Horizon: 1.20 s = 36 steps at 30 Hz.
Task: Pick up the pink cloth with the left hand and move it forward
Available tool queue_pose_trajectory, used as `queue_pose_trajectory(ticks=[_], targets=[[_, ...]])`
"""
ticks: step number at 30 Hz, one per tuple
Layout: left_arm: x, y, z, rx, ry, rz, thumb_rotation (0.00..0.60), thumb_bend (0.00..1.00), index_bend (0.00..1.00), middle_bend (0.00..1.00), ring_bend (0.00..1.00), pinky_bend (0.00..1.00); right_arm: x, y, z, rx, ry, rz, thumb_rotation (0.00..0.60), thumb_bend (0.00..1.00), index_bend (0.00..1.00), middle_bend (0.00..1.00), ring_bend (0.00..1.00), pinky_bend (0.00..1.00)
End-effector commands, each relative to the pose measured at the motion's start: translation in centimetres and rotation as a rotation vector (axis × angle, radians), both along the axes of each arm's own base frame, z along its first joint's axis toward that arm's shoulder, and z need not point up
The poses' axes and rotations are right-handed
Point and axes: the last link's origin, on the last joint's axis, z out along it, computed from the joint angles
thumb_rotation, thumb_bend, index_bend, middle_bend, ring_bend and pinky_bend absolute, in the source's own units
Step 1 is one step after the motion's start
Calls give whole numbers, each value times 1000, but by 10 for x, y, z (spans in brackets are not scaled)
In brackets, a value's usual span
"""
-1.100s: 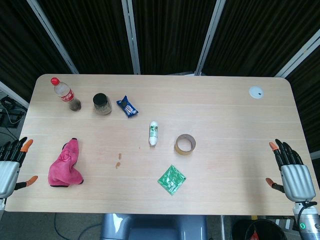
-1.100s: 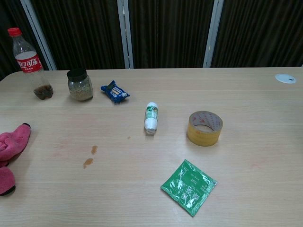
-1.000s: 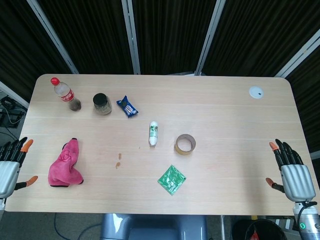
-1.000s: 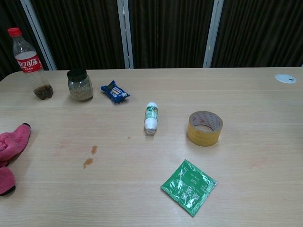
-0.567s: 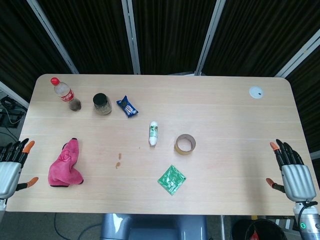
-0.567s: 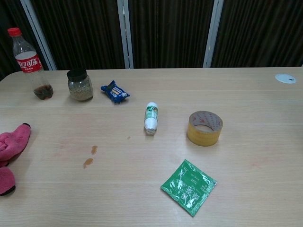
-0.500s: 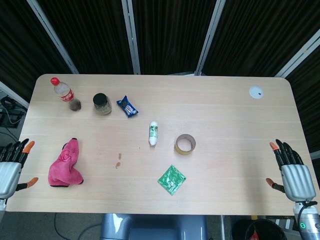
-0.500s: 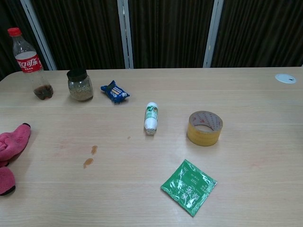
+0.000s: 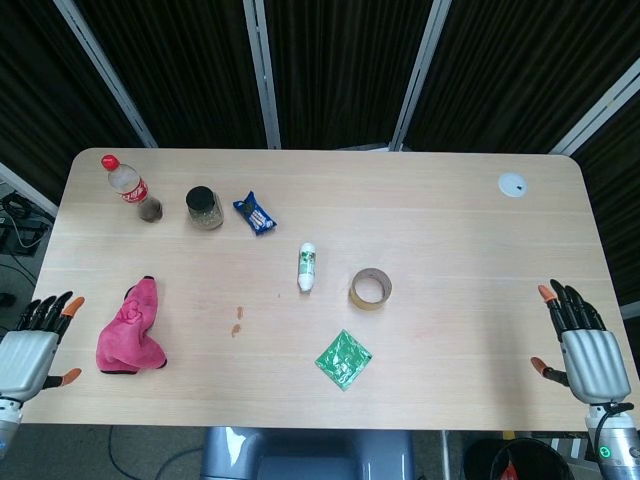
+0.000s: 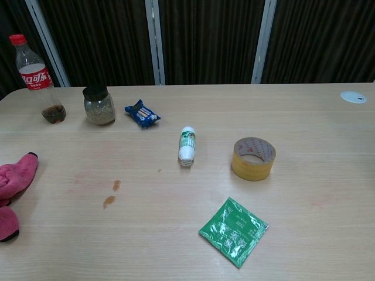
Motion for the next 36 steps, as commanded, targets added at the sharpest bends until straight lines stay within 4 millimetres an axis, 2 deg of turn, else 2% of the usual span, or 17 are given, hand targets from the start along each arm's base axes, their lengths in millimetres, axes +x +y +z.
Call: queue_pose_trajectory(ticks=[1, 9, 14, 22, 29, 32, 36], targets=[[0, 5, -12, -85, 58, 25, 600, 7, 148, 0, 0, 118, 0, 0, 0, 0, -2, -2, 600, 0, 0, 0, 0, 164], [2, 24, -53, -214, 135, 54, 600, 30, 175, 0, 0, 132, 0, 0, 0, 0, -12, -8, 600, 0, 0, 0, 0, 164], [3, 40, -75, -232, 199, 37, 600, 38, 210, 0, 2, 146, -1, -1, 0, 3, -23, -12, 600, 0, 0, 0, 0, 164], [6, 59, -93, -212, 207, 35, 600, 40, 221, 6, 3, 153, -1, 0, 1, 8, -37, -19, 600, 0, 0, 0, 0, 164], [13, 70, -99, -184, 172, 34, 600, 48, 224, 13, 8, 159, -1, -1, 0, 11, -45, -29, 600, 0, 0, 0, 0, 164], [10, 70, -103, -200, 192, 35, 600, 138, 285, 76, 52, 199, -1, -2, 0, 11, -45, -29, 600, 0, 0, 0, 0, 164], [7, 67, -111, -218, 204, 39, 600, 420, 572, 325, 237, 365, -1, -2, 0, 9, -46, -32, 600, 0, 0, 0, 0, 164]])
